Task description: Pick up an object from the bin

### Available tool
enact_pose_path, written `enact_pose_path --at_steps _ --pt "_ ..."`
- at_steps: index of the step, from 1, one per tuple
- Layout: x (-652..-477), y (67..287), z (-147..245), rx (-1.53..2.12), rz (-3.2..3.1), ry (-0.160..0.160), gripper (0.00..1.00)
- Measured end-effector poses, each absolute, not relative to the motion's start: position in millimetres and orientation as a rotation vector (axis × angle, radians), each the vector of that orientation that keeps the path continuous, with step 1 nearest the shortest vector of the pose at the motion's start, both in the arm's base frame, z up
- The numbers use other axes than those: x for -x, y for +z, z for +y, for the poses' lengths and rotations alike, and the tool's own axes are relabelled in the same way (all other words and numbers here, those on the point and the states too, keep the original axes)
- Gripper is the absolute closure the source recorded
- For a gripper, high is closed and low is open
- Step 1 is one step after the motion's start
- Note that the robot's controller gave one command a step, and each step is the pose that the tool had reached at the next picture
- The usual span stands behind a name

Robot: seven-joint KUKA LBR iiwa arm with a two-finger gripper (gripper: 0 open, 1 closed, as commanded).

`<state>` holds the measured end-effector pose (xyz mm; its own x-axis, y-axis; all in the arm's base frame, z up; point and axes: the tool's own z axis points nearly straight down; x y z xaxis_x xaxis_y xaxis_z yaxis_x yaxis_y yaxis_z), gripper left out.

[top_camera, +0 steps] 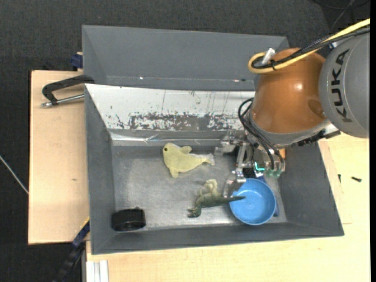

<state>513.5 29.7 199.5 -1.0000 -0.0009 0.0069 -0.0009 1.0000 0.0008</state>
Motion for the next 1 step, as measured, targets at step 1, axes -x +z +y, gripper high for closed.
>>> enact_pose_path --at_steps 1 --pt "-494.7 71.0 9.0 -0.108 -3.149 -0.001 0.00"
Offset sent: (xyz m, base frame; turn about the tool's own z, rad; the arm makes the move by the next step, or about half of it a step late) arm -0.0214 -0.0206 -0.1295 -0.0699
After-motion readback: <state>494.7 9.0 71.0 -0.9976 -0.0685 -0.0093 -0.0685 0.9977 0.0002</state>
